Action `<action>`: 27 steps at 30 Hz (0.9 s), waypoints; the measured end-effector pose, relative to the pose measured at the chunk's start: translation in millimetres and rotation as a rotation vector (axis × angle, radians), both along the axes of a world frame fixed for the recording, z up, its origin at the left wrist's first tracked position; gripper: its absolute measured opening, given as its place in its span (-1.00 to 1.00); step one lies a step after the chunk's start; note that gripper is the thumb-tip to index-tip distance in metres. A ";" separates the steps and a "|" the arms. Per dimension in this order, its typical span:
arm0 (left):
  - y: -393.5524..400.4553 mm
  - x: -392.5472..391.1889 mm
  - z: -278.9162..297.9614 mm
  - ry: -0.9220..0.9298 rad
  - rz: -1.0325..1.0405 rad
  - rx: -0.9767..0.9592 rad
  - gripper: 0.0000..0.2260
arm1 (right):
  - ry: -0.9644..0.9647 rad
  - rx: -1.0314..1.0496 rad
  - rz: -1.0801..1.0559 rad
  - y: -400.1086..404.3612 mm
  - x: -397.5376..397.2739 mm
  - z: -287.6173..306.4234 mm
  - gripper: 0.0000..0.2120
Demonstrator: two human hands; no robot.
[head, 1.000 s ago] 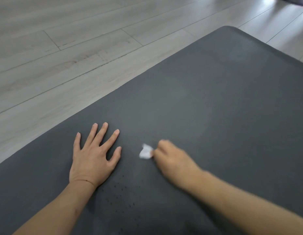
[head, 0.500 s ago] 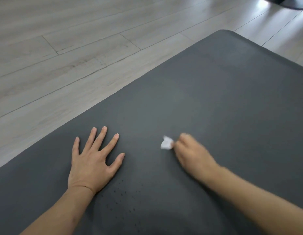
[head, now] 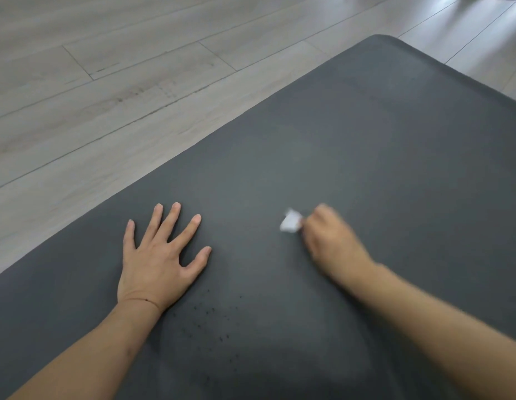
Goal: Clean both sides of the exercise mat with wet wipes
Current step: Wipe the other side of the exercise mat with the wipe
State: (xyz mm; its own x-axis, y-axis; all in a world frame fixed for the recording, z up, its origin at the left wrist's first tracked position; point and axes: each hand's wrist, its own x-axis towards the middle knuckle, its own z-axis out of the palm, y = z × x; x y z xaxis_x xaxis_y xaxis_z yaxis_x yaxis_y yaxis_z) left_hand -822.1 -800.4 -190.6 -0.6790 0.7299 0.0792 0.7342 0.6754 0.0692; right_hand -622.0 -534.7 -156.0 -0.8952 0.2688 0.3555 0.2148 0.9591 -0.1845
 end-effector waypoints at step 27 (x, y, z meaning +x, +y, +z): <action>-1.1 -0.2 -1.7 0.082 -0.301 0.062 -0.47 | -0.103 -0.169 0.243 -81.3 77.2 -2.7 -0.81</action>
State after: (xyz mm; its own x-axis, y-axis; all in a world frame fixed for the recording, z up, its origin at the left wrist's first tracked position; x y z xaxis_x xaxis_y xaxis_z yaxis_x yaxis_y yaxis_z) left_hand -822.3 -801.5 -192.3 -0.4227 0.8892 0.1751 0.9053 0.4233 0.0356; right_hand -544.8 -616.0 -158.7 -0.9694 0.0897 0.2284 0.0083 0.9423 -0.3348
